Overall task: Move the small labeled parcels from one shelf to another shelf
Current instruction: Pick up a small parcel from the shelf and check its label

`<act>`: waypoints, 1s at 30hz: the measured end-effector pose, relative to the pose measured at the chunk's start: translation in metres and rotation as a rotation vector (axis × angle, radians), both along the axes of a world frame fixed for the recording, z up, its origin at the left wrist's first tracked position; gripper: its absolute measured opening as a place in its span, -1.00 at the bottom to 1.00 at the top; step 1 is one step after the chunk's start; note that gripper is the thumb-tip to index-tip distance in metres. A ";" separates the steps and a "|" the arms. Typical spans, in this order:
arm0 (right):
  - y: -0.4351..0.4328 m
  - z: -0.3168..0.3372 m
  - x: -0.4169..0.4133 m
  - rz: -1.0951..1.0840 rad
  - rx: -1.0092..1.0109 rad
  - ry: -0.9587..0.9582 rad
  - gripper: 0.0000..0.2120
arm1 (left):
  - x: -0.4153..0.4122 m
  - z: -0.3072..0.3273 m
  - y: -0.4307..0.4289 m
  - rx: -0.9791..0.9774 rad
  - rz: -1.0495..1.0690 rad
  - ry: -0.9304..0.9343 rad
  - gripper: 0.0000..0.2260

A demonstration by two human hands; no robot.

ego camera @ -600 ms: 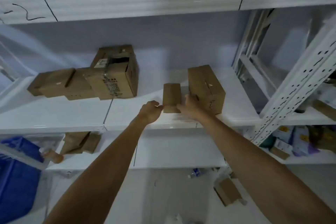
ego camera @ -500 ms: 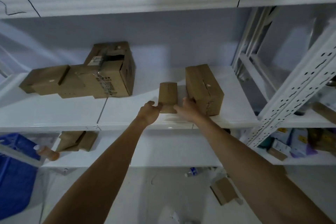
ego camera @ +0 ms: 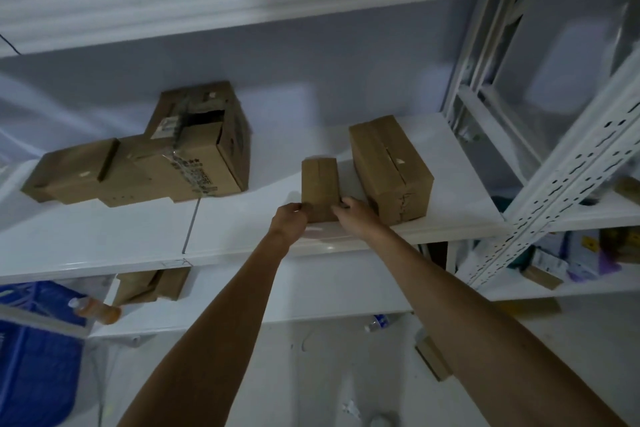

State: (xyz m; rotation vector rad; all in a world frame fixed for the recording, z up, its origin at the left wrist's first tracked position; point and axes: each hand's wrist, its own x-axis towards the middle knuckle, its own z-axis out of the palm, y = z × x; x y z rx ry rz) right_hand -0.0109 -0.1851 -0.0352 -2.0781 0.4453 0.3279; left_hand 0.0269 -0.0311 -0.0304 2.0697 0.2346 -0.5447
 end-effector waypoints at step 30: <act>0.082 0.039 -0.072 -0.413 0.633 -0.277 -0.70 | -0.058 0.032 0.100 -0.580 0.085 -0.026 -0.56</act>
